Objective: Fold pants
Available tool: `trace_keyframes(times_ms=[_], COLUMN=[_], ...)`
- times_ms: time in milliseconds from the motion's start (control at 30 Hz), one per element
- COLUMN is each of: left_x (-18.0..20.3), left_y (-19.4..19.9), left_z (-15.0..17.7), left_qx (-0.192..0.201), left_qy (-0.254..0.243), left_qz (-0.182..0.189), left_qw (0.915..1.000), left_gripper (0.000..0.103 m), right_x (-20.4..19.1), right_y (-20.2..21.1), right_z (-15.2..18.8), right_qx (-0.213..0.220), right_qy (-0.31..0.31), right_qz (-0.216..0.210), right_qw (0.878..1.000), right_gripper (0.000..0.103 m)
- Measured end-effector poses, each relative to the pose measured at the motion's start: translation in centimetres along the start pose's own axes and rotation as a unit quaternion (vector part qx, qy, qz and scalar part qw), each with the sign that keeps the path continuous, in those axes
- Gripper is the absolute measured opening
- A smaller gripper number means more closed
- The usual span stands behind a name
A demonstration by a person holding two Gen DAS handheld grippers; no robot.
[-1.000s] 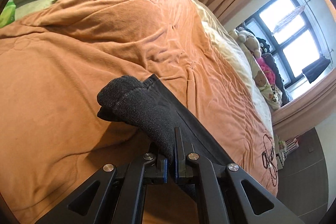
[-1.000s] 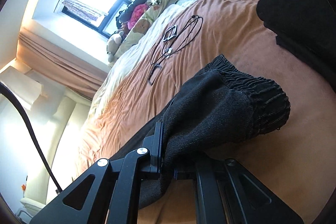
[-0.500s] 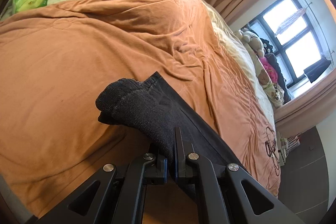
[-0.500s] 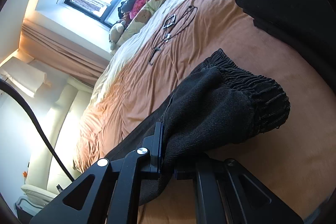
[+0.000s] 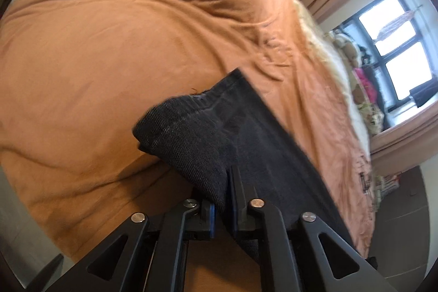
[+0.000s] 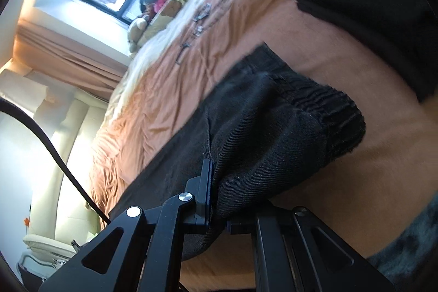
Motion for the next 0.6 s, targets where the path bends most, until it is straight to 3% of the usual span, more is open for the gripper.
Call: trace_keyframes(times_ms=[67,133,200,267,300,567,600], left_x=[-1.7,-3.3,-4.7,-5.5,-5.7,-5.5,-5.3], left_y=[-1.2,-2.0,-2.2,-2.3,-2.4,-3.2,-3.1], left_z=[0.4,0.7,0.7,0.6,0.4,-1.0,-1.2], left_qx=[-0.015,-0.020,-0.016,-0.012,-0.012,-0.009,-0.005], left_qy=[0.018,0.035,0.050,0.067,0.074,0.097,0.092], left_qz=[-0.025,-0.025,-0.027,-0.006,0.002,0.023,0.019], left_qw=[0.9994,0.9989,0.9982,0.9976,0.9971,0.9950,0.9956], left_gripper=[0.016,0.023,0.042,0.044,0.044,0.047,0.043], right_x=[1.4,1.7,1.9,2.0,2.1,1.1,0.7], right_y=[-0.8,-1.1,-0.7,0.2,0.6,2.8,3.2], right_z=[0.6,1.1,1.2,0.9,0.7,1.6,1.5], right_qx=[-0.022,-0.033,-0.031,-0.017,-0.010,0.030,0.038], right_qy=[-0.017,-0.013,-0.008,-0.009,-0.013,-0.009,0.000], right_qz=[0.032,0.053,0.073,0.083,0.084,0.094,0.091], right_qw=[0.999,0.998,0.997,0.996,0.996,0.995,0.995], right_gripper=[0.008,0.011,0.022,0.042,0.047,0.049,0.049])
Point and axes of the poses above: each gripper's, at about its wrist camera, not at the fingertips, and y roughly against the way its jaws point, x to its right, z to its underside, the point moved 5 cm from there along -y, roughly the way its jaws point, and after that the axes turned 12 degrees about -z, right-handed, at the moved point
